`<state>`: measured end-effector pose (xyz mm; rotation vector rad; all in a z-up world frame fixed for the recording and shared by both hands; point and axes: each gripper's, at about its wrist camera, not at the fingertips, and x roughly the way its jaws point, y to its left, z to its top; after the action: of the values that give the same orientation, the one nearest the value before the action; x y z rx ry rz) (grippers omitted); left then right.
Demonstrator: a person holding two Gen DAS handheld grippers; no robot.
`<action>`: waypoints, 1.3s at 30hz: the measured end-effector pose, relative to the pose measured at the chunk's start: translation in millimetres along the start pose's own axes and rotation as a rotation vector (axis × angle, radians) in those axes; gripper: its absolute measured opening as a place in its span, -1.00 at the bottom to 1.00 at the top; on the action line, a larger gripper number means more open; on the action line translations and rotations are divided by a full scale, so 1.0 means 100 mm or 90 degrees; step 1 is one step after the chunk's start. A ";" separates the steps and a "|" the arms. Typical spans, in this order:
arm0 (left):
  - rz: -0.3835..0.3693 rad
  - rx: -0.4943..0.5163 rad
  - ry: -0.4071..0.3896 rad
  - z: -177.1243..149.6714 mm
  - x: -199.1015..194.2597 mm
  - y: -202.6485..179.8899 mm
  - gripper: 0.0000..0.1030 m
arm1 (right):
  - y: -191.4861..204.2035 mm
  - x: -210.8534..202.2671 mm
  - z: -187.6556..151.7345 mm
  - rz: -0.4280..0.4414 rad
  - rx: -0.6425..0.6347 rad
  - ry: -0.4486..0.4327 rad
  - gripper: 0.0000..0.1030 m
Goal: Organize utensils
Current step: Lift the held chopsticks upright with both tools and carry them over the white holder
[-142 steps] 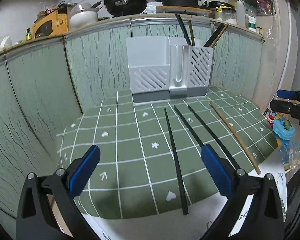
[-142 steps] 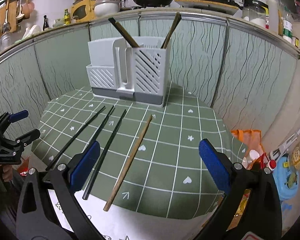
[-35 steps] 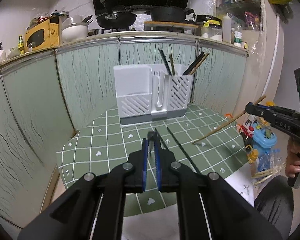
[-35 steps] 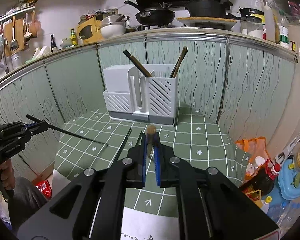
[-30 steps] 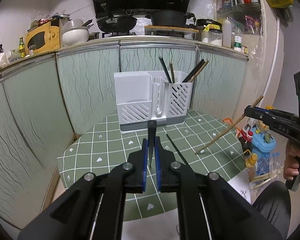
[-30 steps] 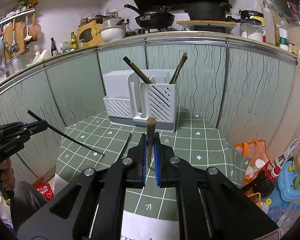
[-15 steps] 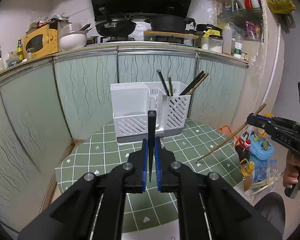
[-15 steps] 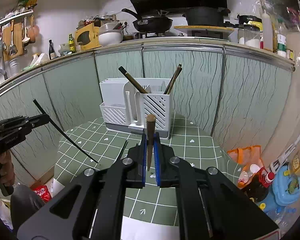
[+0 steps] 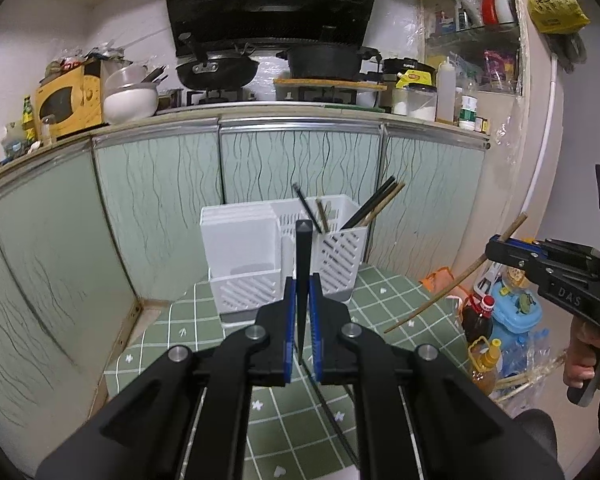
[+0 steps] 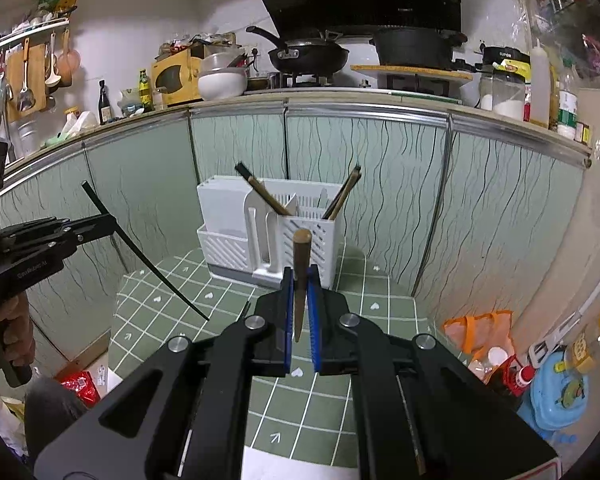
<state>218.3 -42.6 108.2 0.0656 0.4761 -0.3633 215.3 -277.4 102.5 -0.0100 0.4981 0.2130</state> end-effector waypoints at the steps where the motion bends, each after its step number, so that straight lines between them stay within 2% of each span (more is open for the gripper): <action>1: -0.002 0.003 -0.002 0.05 0.01 -0.02 -0.88 | -0.01 0.00 0.05 0.001 0.000 -0.002 -0.87; 19: -0.039 -0.008 -0.041 0.95 0.17 -0.26 -0.88 | -0.14 0.09 1.05 0.004 0.002 -0.041 -0.87; 26: -0.032 0.003 -0.060 1.33 0.29 -0.30 -0.88 | -0.24 0.20 1.37 0.005 0.015 -0.052 -0.87; 31: -0.022 0.001 -0.073 1.48 0.40 -0.28 -0.88 | -0.26 0.32 1.51 -0.002 0.010 -0.056 -0.87; 39: -0.024 -0.004 -0.060 1.50 0.84 -0.20 -0.88 | -0.35 0.73 1.57 0.004 0.013 -0.031 -0.87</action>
<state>346.3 -111.1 203.1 0.0331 0.3850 -0.3995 359.5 -287.8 204.5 0.0164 0.4512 0.2138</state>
